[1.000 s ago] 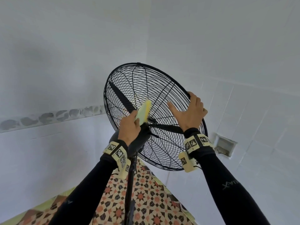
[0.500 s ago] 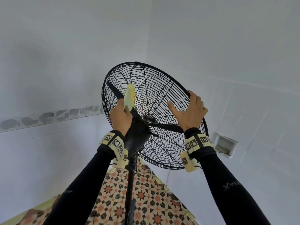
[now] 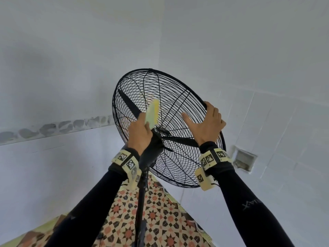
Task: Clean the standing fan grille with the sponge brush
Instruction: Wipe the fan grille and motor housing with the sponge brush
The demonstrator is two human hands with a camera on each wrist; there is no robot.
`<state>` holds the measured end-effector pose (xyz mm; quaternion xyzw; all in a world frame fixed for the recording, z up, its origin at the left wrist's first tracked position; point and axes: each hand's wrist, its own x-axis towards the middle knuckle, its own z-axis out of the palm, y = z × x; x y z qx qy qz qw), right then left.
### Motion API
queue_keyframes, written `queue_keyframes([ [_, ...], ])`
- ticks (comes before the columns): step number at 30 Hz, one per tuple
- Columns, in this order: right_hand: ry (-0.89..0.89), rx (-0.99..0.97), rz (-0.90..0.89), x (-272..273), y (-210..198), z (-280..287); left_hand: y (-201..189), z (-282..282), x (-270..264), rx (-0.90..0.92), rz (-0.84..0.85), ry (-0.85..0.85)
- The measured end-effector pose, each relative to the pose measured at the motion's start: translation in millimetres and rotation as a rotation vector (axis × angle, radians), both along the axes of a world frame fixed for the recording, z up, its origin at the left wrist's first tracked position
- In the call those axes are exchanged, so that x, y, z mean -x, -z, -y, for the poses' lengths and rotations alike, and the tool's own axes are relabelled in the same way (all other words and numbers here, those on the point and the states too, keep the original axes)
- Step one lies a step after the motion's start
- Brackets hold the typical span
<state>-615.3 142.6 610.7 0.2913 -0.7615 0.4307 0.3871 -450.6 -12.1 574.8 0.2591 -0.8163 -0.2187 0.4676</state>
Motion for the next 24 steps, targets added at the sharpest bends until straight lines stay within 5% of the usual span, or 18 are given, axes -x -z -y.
queue_keyframes([
  [3,0.006,0.011,-0.018,-1,1,-1,7,-16,-2,0.000,0.021,0.098],
  [9,0.003,-0.017,-0.014,-3,0,0,-18,38,-24,-0.019,-0.231,-0.088],
  [17,0.011,0.000,-0.014,0,2,-1,-14,-9,-7,0.193,-0.034,0.071],
  [22,0.006,-0.007,-0.024,-4,2,0,-33,27,-17,0.045,-0.114,-0.142],
  [24,0.019,-0.003,-0.025,-5,2,2,-30,16,-14,0.043,-0.105,-0.073],
])
